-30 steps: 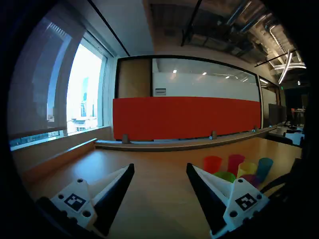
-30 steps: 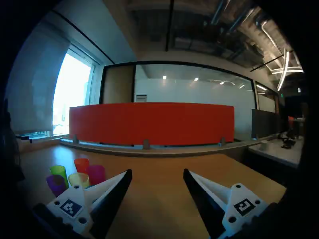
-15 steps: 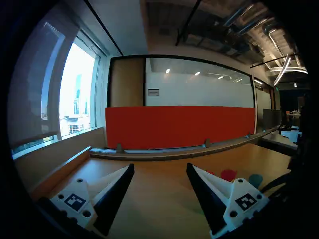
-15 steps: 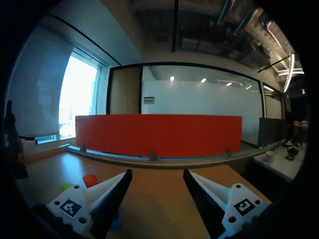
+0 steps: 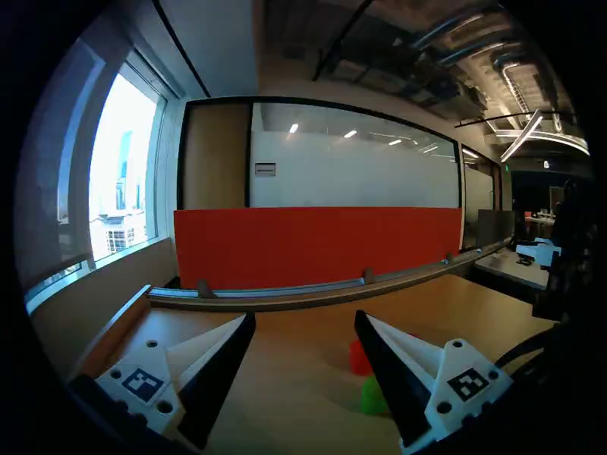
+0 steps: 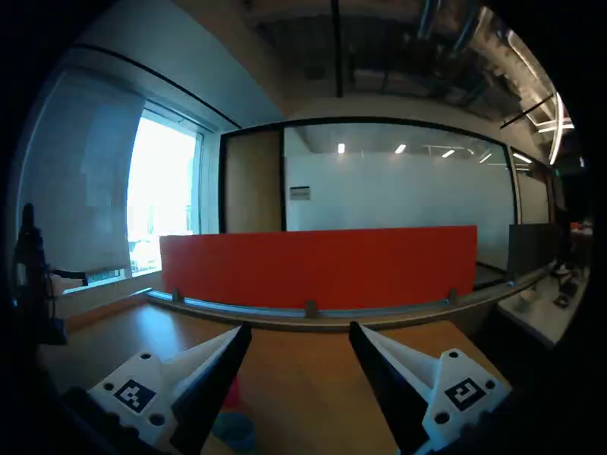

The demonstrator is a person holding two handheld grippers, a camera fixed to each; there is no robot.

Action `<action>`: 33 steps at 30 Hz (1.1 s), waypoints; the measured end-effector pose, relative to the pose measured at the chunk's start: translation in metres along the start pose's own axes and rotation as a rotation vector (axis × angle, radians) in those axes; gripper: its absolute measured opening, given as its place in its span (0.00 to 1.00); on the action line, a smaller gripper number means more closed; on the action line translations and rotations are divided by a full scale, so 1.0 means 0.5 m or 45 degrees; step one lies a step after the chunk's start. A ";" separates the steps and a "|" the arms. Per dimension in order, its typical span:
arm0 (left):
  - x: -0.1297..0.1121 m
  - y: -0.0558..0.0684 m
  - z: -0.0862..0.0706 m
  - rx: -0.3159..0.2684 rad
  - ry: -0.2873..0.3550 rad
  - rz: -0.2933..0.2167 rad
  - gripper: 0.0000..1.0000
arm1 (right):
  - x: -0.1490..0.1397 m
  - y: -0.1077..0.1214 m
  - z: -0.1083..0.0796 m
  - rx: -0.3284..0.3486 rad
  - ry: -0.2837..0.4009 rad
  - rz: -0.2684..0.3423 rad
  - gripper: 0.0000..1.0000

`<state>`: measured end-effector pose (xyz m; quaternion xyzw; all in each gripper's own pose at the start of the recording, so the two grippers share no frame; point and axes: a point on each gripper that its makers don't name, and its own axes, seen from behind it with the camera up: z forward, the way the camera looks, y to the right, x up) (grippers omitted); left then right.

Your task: Pour water

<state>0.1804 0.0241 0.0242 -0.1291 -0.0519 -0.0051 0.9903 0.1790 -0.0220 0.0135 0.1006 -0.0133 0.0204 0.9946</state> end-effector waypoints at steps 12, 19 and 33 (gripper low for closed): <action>-0.008 0.050 0.015 -0.218 -0.025 -0.003 0.97 | -0.010 -0.064 0.001 0.224 -0.053 -0.101 0.99; -0.010 0.083 0.019 -0.334 -0.038 -0.005 0.97 | -0.015 -0.127 -0.009 0.422 -0.108 -0.091 0.99; -0.034 0.123 0.019 -0.501 -0.106 0.072 0.97 | -0.061 -0.151 -0.019 0.539 -0.228 -0.169 1.00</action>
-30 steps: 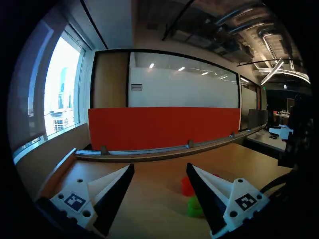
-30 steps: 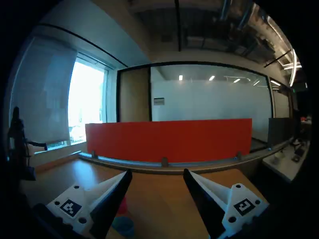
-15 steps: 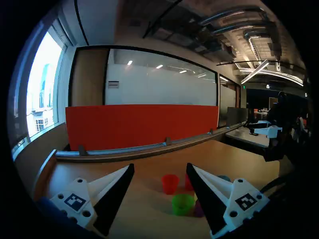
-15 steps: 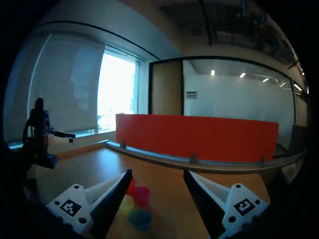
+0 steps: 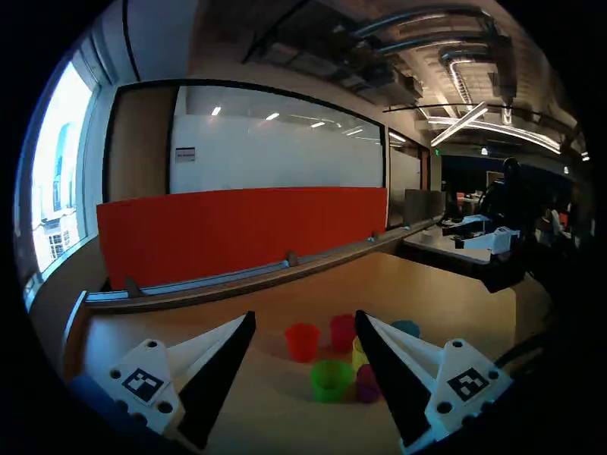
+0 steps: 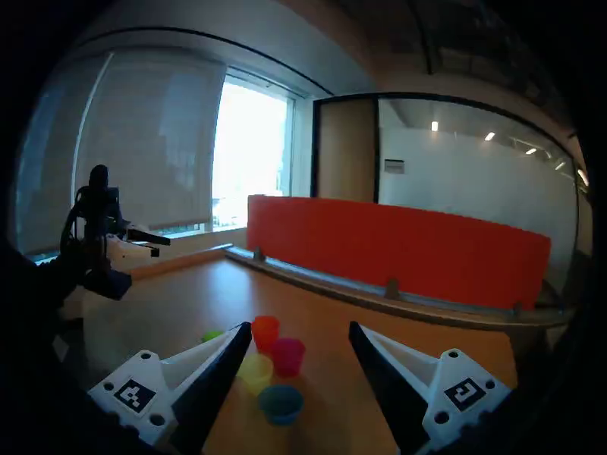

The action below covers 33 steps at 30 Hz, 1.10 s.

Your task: Pour water

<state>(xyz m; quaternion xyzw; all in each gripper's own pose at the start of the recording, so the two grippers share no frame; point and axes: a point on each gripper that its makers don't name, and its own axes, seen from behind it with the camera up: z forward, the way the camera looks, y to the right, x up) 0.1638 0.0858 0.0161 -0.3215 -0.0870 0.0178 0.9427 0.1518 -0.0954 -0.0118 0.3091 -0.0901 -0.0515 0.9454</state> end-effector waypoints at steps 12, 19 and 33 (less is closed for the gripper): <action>-0.063 0.018 0.024 -0.113 -0.118 0.056 0.97 | -0.076 -0.020 -0.003 0.077 -0.189 -0.042 1.00; -0.096 0.031 0.039 -0.168 -0.162 0.067 0.97 | -0.103 -0.029 0.005 0.102 -0.219 -0.042 1.00; -0.200 0.057 0.085 -0.254 -0.305 0.100 0.97 | -0.189 -0.024 0.033 0.116 -0.317 -0.020 1.00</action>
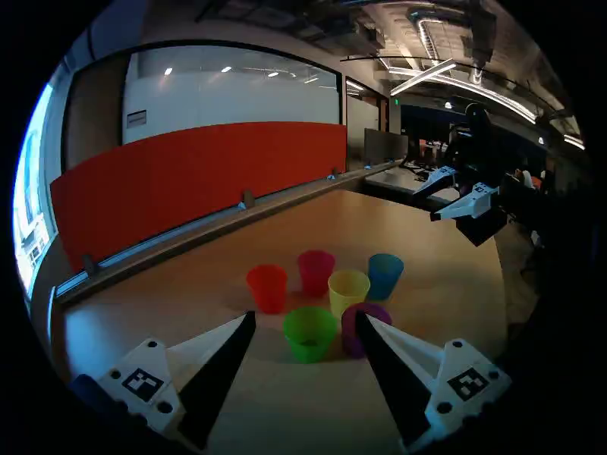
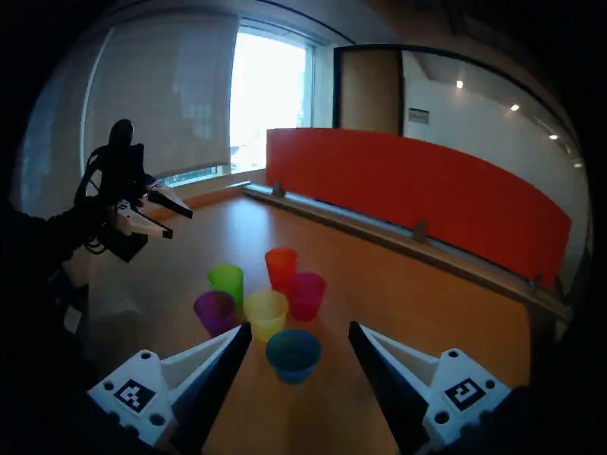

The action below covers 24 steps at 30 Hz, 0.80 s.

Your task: Pour water

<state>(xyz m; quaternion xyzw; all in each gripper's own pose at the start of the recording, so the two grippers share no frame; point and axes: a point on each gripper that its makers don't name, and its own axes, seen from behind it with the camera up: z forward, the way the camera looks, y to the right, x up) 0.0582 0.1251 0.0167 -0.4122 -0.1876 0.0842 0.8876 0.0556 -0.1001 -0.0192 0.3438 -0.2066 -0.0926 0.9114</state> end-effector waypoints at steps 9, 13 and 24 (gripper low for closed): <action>-0.059 0.005 0.032 -0.040 -0.096 0.014 0.97 | -0.026 0.001 0.021 0.015 -0.038 0.006 1.00; -0.085 0.004 0.046 -0.055 -0.128 0.011 0.97 | -0.044 0.002 0.032 0.022 -0.063 0.006 1.00; -0.142 0.001 0.091 -0.094 -0.199 -0.017 0.97 | -0.077 -0.002 0.057 0.039 -0.114 0.005 1.00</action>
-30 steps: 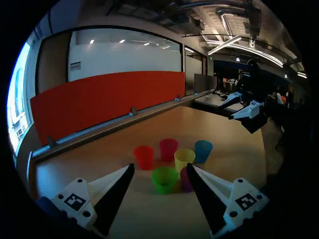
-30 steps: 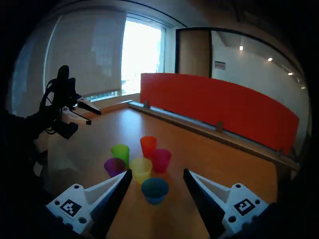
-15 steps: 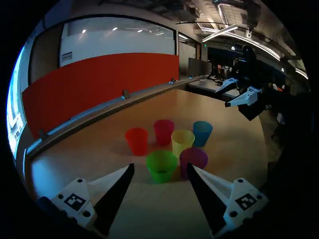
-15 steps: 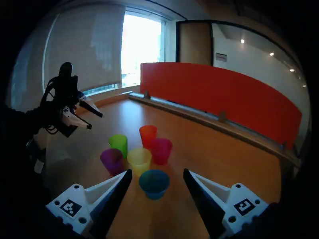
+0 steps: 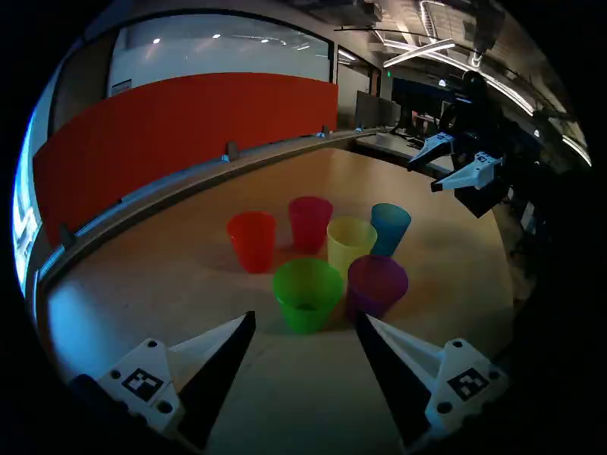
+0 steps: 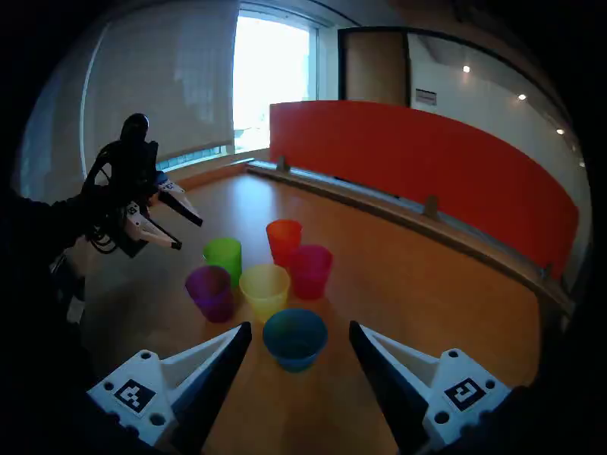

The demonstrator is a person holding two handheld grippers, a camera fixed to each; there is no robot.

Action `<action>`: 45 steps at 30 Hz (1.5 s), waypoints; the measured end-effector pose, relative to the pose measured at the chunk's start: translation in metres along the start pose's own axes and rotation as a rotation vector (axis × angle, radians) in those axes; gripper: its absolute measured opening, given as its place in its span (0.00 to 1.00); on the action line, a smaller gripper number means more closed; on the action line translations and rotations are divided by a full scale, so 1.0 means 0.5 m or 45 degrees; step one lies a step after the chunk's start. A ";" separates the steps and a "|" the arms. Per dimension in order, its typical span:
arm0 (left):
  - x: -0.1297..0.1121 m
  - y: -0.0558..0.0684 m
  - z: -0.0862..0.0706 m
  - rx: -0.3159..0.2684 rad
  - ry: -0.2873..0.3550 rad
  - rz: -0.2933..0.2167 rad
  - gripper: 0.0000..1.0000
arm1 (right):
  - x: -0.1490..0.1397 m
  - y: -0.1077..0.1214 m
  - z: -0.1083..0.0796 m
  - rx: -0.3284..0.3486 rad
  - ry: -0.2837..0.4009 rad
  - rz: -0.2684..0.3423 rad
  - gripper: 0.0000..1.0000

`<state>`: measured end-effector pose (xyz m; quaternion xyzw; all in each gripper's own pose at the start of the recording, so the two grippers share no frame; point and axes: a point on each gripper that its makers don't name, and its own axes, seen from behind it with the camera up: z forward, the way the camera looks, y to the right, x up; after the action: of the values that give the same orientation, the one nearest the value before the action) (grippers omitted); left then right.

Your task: Pour water

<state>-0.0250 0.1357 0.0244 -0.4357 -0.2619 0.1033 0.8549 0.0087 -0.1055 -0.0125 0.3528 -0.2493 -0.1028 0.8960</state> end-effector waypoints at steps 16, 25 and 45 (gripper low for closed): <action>-0.024 0.003 0.075 -0.047 -0.061 0.017 0.97 | -0.015 0.009 0.020 -0.002 -0.032 0.001 1.00; -0.023 0.004 0.118 -0.065 -0.071 0.032 0.98 | -0.017 0.018 0.016 -0.014 -0.041 -0.006 1.00; -0.024 -0.002 0.172 -0.073 -0.096 0.060 0.97 | -0.025 0.033 0.010 -0.030 -0.041 -0.001 1.00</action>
<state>-0.0815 0.1897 0.0626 -0.4617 -0.2864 0.1320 0.8291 -0.0045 -0.0918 -0.0028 0.3406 -0.2625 -0.1117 0.8959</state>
